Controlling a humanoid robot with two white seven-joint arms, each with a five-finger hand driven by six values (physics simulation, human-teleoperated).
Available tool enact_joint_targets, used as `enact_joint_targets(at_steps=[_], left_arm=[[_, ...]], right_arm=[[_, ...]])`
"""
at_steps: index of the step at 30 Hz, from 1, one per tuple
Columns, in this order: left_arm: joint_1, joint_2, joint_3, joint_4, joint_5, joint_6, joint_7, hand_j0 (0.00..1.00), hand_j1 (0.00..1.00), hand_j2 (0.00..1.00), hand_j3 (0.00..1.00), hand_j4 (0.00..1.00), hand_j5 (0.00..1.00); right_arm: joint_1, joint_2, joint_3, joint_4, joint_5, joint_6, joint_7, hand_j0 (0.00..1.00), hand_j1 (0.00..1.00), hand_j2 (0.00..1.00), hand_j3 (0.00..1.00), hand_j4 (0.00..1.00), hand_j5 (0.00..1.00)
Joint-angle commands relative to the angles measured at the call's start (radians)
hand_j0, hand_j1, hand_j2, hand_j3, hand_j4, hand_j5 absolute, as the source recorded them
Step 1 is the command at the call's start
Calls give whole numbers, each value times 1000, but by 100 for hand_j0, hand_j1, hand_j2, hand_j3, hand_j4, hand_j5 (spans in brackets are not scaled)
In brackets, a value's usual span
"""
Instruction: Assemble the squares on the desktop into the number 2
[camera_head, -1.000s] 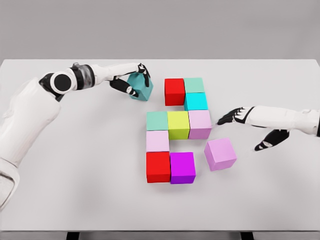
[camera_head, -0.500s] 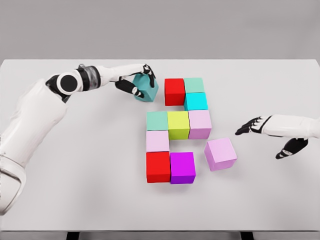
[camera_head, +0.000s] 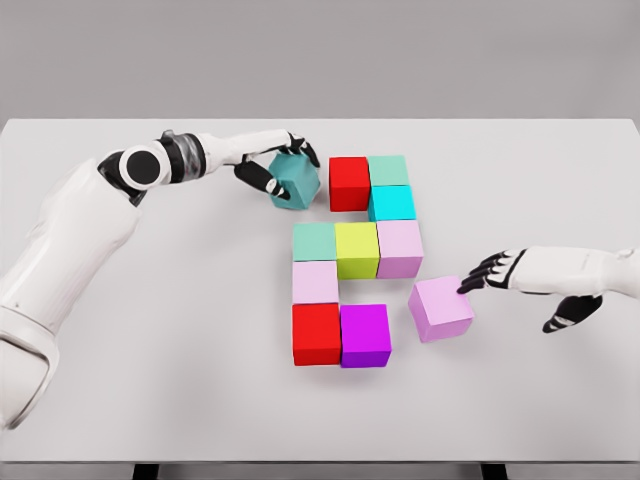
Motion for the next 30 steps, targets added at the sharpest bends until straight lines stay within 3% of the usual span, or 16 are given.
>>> enact_joint_targets(at_steps=[1, 8, 10, 16, 21, 24, 26, 27, 28, 29, 30], left_arm=[[0, -1, 2, 1, 7, 2, 0, 79, 79, 79, 79, 79, 79], [2, -20, 3, 33, 7, 1, 0, 79, 79, 79, 79, 79, 79], [3, -43, 51, 44, 5, -4, 0, 79, 79, 79, 79, 79, 79], [12, -43, 57, 45, 5, -4, 0, 79, 79, 79, 79, 79, 79], [17, -44, 57, 45, 5, -4, 0, 79, 79, 79, 79, 79, 79], [14, -35, 57, 45, 7, -8, 0, 85, 85, 85, 85, 85, 85], [12, -32, 57, 44, 8, -8, 0, 90, 90, 90, 90, 90, 90], [11, -32, 57, 44, 8, -5, 0, 97, 97, 97, 97, 97, 97], [11, -32, 57, 44, 10, -4, 0, 100, 100, 100, 100, 100, 100], [11, -32, 57, 44, 10, -4, 0, 100, 100, 100, 100, 100, 100], [12, -32, 57, 44, 10, -4, 0, 100, 100, 100, 100, 100, 100]], right_arm=[[0, -1, 0, -15, -2, 2, 0, 100, 100, 100, 100, 100, 100], [6, 2, -2, -25, -12, 2, 0, 100, 100, 100, 100, 100, 100], [8, 2, -2, -35, -12, 2, 0, 100, 100, 100, 100, 100, 100], [26, 2, -2, -61, -7, 2, 0, 100, 100, 100, 100, 100, 100], [25, -1, -12, -38, -16, 2, 0, 100, 100, 100, 100, 100, 100], [23, -35, -23, -22, -41, 2, 0, 100, 100, 100, 100, 100, 100], [23, -38, -42, -6, -87, 2, 0, 100, 100, 100, 100, 100, 100], [23, -39, -42, 53, -207, 2, 0, 100, 100, 100, 100, 100, 100], [25, -59, -40, 69, -298, 2, 0, 100, 100, 100, 100, 100, 100], [28, -82, -35, 66, -311, 2, 0, 100, 100, 100, 100, 100, 100], [81, -128, -34, 67, -372, 2, 0, 100, 100, 100, 100, 100, 100]])
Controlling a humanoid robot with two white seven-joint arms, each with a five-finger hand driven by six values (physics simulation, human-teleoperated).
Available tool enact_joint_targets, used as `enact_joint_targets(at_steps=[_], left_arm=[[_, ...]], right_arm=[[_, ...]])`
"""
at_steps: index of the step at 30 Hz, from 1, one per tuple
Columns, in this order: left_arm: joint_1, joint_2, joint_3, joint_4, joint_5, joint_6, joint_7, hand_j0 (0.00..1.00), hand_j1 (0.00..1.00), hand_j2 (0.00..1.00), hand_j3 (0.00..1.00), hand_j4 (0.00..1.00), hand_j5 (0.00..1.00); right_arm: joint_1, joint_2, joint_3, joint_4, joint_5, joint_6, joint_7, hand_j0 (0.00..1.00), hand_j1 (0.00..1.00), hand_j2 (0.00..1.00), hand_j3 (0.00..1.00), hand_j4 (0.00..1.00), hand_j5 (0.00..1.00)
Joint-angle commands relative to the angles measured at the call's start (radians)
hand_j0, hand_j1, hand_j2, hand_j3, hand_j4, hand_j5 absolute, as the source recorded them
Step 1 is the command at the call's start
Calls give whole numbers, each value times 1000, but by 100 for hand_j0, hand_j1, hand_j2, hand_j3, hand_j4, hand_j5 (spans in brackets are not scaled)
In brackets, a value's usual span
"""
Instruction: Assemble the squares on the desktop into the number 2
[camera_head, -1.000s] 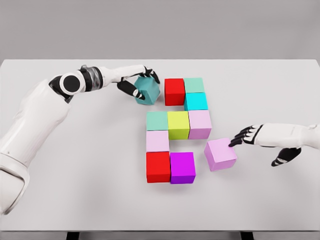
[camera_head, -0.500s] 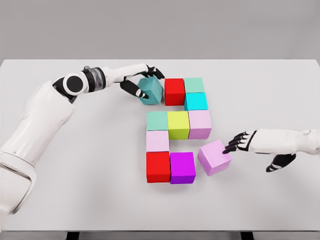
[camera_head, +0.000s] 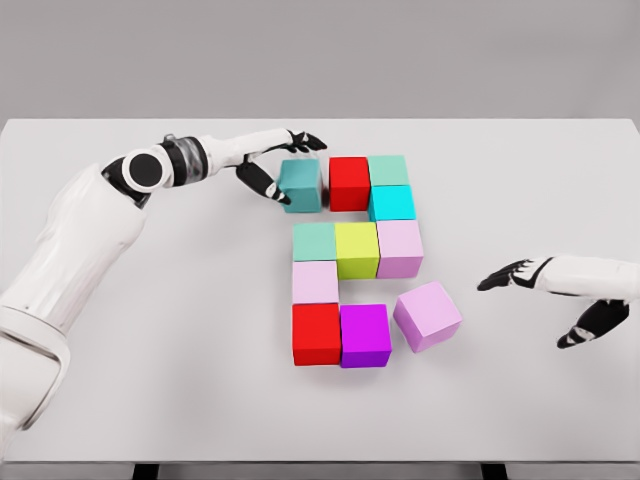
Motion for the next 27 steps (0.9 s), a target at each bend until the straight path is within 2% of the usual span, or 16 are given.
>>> enact_joint_targets(at_steps=[1, 4, 5, 8, 10, 12, 13, 14, 17, 19, 20, 21, 22, 23, 26, 27], left_arm=[[0, 1, 2, 0, 6, 2, 0, 100, 100, 100, 100, 100, 100], [0, 1, 2, 0, 6, 2, 0, 100, 100, 100, 100, 100, 100], [-2, 1, 2, 0, 6, -1, 0, 100, 100, 100, 100, 100, 100], [-2, 6, 2, -9, 15, -7, 0, 100, 100, 100, 100, 100, 100], [0, 52, 46, -21, 46, -61, 0, 100, 100, 100, 100, 100, 100], [0, 117, 57, -72, 87, -222, 0, 100, 100, 100, 100, 100, 100], [3, 163, 55, -114, 97, -307, 0, 100, 100, 100, 100, 100, 100], [17, 211, 51, -130, 133, -307, 0, 100, 100, 100, 100, 100, 100], [29, 319, 17, -119, 166, -307, 0, 100, 100, 100, 100, 100, 100], [8, 302, -38, -46, 158, -307, 0, 100, 100, 100, 100, 100, 100], [-24, 288, -84, 5, 144, -307, 0, 100, 100, 100, 100, 100, 100], [-55, 276, -106, 59, 72, -307, 0, 100, 100, 100, 100, 100, 100], [-67, 250, -112, 63, -21, -307, 0, 100, 100, 100, 100, 100, 100], [-71, 230, -110, 62, -76, -307, 0, 100, 100, 100, 100, 100, 100], [-74, 225, -107, 39, -98, -307, 0, 100, 100, 100, 100, 100, 100], [-75, 223, -110, 46, -103, -307, 0, 91, 91, 91, 91, 91, 91]], right_arm=[[31, -102, -2, 21, -198, 4, -1, 100, 100, 100, 100, 100, 100], [63, -128, 2, -2, -221, 4, -1, 100, 100, 100, 100, 100, 100], [74, -128, 4, -35, -214, 4, -1, 100, 100, 100, 100, 100, 100], [63, -114, -2, -80, -123, 4, -1, 100, 100, 100, 100, 100, 100], [45, -106, -7, -91, -82, 4, -1, 100, 100, 100, 100, 100, 100], [0, -103, -10, -98, -15, 4, -1, 100, 100, 100, 100, 100, 100], [-44, -88, -10, -101, 54, 4, -1, 100, 100, 100, 100, 100, 100], [-80, -62, -20, -98, 133, 4, -1, 100, 100, 100, 100, 100, 100], [-89, -18, -57, -100, 276, 4, -1, 100, 100, 100, 100, 100, 100], [-89, 1, -59, -101, 289, 4, -1, 100, 100, 100, 100, 100, 100], [-86, 10, -59, -103, 309, 4, -1, 100, 100, 100, 100, 100, 100], [-81, 13, -59, -107, 317, 4, -1, 100, 100, 100, 100, 100, 100], [-75, 15, -59, -126, 319, 4, -1, 100, 100, 100, 100, 100, 100], [-73, 13, -57, -140, 320, 4, -1, 100, 100, 100, 100, 100, 100], [-70, 10, -56, -150, 334, 4, -1, 100, 100, 100, 100, 100, 100], [-70, 10, -56, -152, 337, 4, -1, 100, 100, 100, 100, 100, 100]])
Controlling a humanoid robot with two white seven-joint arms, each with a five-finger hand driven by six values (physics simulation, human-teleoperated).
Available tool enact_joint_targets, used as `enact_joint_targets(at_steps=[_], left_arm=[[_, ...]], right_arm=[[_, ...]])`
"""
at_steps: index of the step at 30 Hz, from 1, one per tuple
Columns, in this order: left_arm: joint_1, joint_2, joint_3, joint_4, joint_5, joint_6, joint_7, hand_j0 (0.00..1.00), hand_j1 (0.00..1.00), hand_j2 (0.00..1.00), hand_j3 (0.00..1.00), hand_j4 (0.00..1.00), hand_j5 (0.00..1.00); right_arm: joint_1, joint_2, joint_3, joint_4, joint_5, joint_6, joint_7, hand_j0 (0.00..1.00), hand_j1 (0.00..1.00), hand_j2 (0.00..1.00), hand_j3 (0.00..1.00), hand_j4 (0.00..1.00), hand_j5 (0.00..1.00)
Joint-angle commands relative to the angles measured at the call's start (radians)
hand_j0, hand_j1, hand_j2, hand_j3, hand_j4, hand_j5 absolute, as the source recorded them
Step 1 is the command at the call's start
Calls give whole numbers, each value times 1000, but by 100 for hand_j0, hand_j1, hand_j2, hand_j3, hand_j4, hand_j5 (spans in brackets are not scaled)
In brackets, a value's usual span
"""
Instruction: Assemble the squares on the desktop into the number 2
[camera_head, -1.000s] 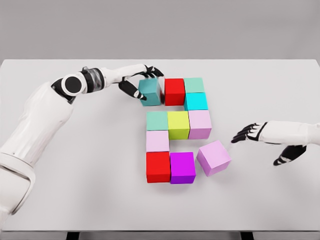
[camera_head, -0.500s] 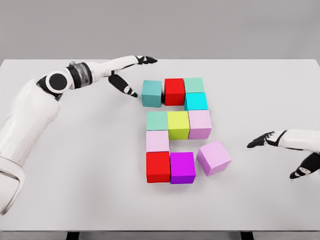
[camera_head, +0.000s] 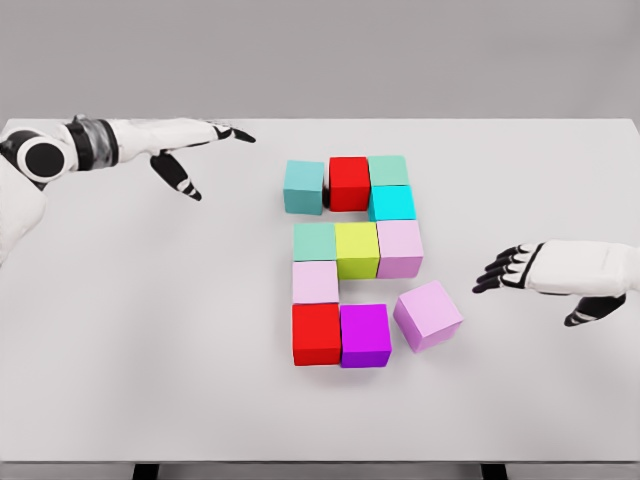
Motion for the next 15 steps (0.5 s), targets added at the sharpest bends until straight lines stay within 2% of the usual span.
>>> enact_joint_targets(at_steps=[1, 5, 8, 9, 15], left_arm=[[0, -8, -5, 3, -27, 2, 0, 88, 88, 88, 88, 88, 88], [6, -57, -12, -3, -19, 2, 0, 83, 83, 83, 83, 83, 83], [3, -55, -11, 5, -19, 2, 0, 66, 66, 66, 66, 66, 66], [3, -54, -11, 9, -19, 2, 0, 64, 64, 64, 64, 64, 64], [6, -55, -12, -4, -33, 33, 0, 64, 64, 64, 64, 64, 64]], right_arm=[[0, -1, 0, -12, 7, 2, 0, 100, 100, 100, 100, 100, 100], [14, -2, 0, -26, 41, 2, 0, 100, 100, 100, 100, 100, 100], [23, -4, 1, -38, 46, 2, 0, 100, 100, 100, 100, 100, 100], [28, -2, 1, -38, 46, 2, 0, 100, 100, 100, 100, 100, 100], [32, 19, 3, -38, 52, 2, 0, 100, 100, 100, 100, 100, 100]])
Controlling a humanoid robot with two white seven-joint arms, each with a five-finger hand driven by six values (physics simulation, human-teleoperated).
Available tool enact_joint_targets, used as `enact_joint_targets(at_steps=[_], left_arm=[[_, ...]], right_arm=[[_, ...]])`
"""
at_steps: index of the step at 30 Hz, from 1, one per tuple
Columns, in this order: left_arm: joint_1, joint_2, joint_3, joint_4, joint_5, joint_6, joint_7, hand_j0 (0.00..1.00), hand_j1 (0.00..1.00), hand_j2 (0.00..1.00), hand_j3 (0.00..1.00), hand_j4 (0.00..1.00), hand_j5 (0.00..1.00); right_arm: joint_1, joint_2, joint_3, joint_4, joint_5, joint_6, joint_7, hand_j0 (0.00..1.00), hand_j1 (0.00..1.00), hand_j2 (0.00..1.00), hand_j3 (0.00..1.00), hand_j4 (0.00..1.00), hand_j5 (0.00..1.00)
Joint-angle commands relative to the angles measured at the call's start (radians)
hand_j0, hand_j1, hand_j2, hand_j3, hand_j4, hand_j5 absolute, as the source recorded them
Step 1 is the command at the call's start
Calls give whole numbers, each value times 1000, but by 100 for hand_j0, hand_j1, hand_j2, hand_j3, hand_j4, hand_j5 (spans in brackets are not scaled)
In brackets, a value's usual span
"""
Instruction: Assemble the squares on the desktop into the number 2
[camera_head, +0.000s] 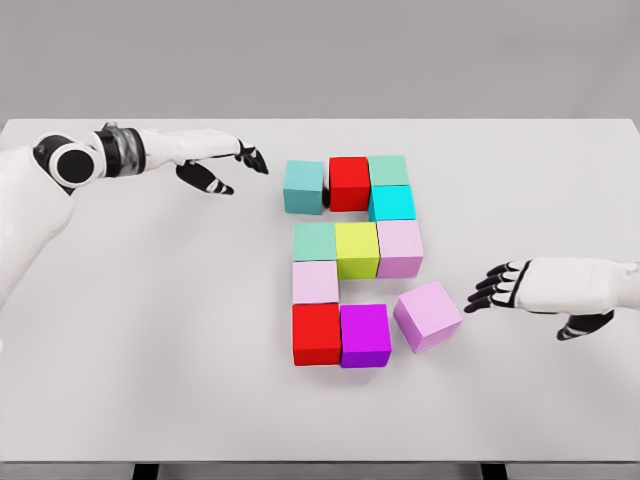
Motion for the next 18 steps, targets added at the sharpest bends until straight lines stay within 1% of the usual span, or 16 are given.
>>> enact_joint_targets(at_steps=[1, 3, 5, 6, 11, 18], left_arm=[[0, -3, 2, -2, -19, 54, 0, 64, 64, 64, 64, 64, 64], [2, -10, 2, 2, -64, 100, 0, 64, 64, 64, 64, 64, 64], [6, -12, 2, 6, -73, 176, 0, 64, 64, 64, 64, 64, 64], [8, -20, 3, 6, -79, 192, 0, 64, 64, 64, 64, 64, 64], [11, -66, 2, 7, -94, 199, 0, 64, 64, 64, 64, 64, 64], [21, -73, 2, -2, -93, 196, 0, 64, 64, 64, 64, 64, 64]], right_arm=[[0, 6, 1, -3, -2, 2, 0, 100, 100, 100, 100, 100, 100], [2, 6, 1, -3, -2, 2, 0, 100, 100, 100, 100, 100, 100], [2, 15, 3, -3, -2, 2, 0, 100, 100, 100, 100, 100, 100], [2, 15, 3, -3, 0, 2, 0, 100, 100, 100, 100, 100, 100], [2, 27, 3, -4, 0, 2, 0, 100, 100, 100, 100, 100, 100], [12, 34, 3, -4, 0, 2, 0, 100, 100, 100, 100, 100, 100]])
